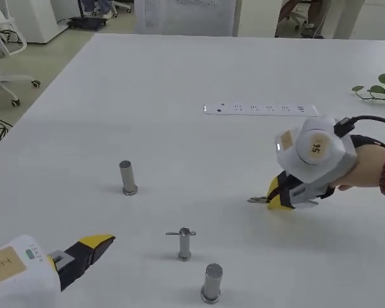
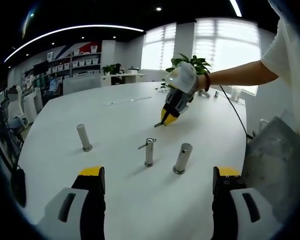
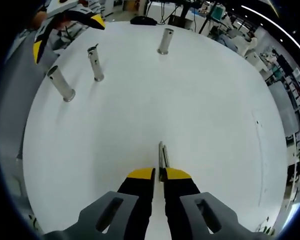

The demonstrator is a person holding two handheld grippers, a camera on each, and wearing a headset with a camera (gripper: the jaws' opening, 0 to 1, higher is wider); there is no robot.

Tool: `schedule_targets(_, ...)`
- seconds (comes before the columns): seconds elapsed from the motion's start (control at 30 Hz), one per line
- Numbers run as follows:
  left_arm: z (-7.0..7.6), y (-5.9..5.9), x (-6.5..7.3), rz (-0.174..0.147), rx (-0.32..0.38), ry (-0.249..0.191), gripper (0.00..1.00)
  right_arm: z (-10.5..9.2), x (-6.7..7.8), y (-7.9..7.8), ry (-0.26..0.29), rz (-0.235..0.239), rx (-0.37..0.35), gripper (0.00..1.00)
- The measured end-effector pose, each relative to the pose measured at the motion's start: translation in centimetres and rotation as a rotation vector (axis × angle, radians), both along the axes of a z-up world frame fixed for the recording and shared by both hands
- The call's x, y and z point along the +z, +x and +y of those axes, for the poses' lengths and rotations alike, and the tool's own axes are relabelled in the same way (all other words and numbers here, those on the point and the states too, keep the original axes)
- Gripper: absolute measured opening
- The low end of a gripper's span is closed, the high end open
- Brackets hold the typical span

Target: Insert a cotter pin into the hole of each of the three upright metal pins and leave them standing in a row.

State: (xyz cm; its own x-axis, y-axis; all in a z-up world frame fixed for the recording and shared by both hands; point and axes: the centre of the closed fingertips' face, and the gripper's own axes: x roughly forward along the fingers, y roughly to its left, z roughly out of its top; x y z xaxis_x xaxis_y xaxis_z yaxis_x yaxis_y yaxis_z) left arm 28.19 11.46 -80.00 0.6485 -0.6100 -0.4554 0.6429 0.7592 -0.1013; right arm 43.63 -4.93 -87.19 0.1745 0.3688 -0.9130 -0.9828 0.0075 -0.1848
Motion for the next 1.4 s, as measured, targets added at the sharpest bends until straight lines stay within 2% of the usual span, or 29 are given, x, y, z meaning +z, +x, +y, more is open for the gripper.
schedule_targets(0.13,-0.1,0.0,0.1,-0.002,-0.004,-0.004,0.88,0.0,0.0,-0.1,-0.005,0.034,-0.011,0.09)
schedule_targets(0.33,-0.1,0.0,0.2,-0.004,-0.005,-0.003,0.87,-0.1,-0.1,0.2,-0.014,0.111,-0.042,0.07)
schedule_targets(0.43,-0.2,0.0,0.3,-0.006,-0.008,-0.003,0.87,0.0,0.0,0.0,-0.015,0.128,-0.056,0.07)
schedule_targets(0.9,0.2,0.0,0.3,-0.005,-0.002,0.003,0.85,0.0,0.4,-0.2,0.001,0.102,-0.07,0.03)
schedule_targets(0.97,0.2,0.1,0.5,-0.01,0.0,0.0,0.85,0.4,0.8,-0.2,0.026,0.071,-0.064,0.02)
schedule_targets(1.03,0.2,0.2,0.6,-0.013,0.0,0.001,0.84,0.7,1.2,-0.6,0.049,0.076,-0.062,0.02)
schedule_targets(1.4,0.3,0.5,1.2,-0.009,0.014,-0.024,0.78,1.5,2.8,-1.7,0.072,0.008,-0.008,0.02)
